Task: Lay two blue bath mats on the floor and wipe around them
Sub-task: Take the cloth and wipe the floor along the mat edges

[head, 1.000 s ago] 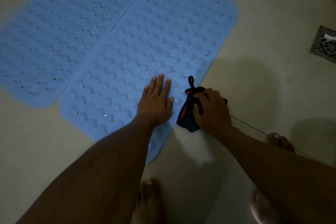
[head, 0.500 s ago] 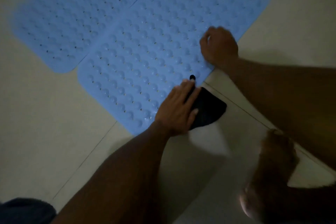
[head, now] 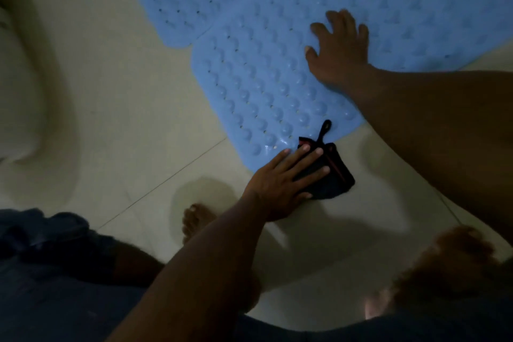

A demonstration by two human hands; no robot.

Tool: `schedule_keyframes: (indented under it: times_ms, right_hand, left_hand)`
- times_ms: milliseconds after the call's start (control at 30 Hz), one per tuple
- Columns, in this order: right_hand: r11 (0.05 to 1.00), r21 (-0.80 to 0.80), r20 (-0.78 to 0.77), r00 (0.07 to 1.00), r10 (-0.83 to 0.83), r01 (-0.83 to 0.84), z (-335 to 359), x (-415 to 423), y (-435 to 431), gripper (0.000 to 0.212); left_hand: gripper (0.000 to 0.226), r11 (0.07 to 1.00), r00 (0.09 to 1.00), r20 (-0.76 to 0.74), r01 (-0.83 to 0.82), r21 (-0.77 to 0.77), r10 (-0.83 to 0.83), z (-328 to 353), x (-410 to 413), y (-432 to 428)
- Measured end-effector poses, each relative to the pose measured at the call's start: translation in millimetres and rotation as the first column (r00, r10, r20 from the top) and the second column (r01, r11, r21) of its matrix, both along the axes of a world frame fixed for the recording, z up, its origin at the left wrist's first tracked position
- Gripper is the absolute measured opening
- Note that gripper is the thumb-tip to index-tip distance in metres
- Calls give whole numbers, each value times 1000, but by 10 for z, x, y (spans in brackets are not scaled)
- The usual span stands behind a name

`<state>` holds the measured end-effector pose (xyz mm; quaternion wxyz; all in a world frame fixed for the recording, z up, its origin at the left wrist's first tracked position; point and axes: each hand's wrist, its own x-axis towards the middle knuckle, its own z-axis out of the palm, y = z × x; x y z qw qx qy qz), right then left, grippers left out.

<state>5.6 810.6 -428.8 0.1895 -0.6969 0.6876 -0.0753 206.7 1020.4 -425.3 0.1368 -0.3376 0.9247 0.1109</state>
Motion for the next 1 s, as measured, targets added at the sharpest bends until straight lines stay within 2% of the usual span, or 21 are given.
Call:
schedule_keyframes:
  times_ms: [167,367,467,600,767,1000]
  right_hand:
    - [997,-71,17,1000,26,-24,-18,399,-56,56]
    - [981,-58,48,981,186,-183,-86,1145,209,57]
    - [971,-17,-12,971,239,-239,-154,1412,362,63]
    - [970,-53,-104,968,230,-236,-238,1529,443,73]
    - [954,-184,-164,965,207,-236,-348,1552,543,71]
    - [943,-252,-170,969,180,-219,-342,1564,563,68]
  left_hand:
    - [59,996,994,-61,-89,-27,87,-15,266,178]
    - [58,962,964,-64,-262,-76,257,-26,598,412]
    - [58,954,957,-60,-289,-85,285,-32,696,487]
    - [60,941,944,-58,-327,-81,323,-74,854,576]
    - [62,899,904,-71,-427,-97,422,-98,960,654]
    - [63,827,829,-64,-559,-70,555,-106,956,643]
